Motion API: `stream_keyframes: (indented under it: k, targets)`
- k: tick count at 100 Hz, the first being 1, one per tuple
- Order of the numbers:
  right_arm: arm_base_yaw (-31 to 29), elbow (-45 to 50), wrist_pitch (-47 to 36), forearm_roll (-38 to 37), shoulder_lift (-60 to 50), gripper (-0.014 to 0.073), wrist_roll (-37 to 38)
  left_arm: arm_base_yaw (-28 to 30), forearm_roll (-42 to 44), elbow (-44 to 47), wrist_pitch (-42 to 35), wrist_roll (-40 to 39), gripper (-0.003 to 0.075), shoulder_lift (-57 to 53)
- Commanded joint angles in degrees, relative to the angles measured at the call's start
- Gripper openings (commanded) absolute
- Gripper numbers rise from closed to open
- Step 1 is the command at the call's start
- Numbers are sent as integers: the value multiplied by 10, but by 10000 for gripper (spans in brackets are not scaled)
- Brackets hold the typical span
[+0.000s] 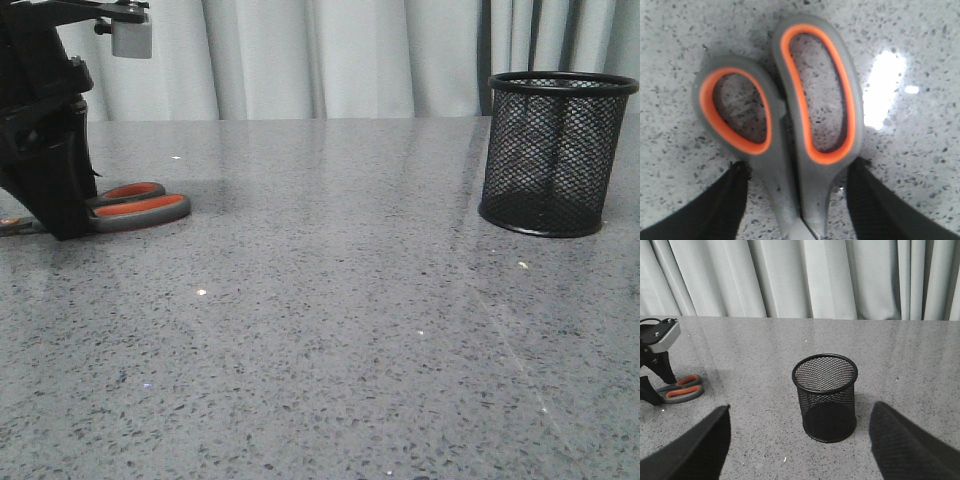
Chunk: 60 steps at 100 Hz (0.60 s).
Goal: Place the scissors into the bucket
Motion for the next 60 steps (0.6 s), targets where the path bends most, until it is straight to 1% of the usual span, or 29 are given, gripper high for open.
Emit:
stream_keyframes:
  k: [1,6,18,32,44,60]
  targets:
    - [-1,-12,-40,6,12,519,-5,0,-18,-9,-10,1,329,-4]
    - [-1,-12,-38,6,12,519,-5,0,-19,-9,-6,1,292,-4]
    - [-1,-12,-30,8,12,519,-5,0,-19,-9,-6,1,167,-4]
    - [-1,-12,-22,15,12,519,-5,0,-19,-9,-3,1,59,-4]
    - [-1,-12,-18,21,12,519,-5,0,-29,-9,0,1,10,-5]
    - [-1,-12,-17,32,12,519,-5,0,-37,-9,0,1,-10,-10]
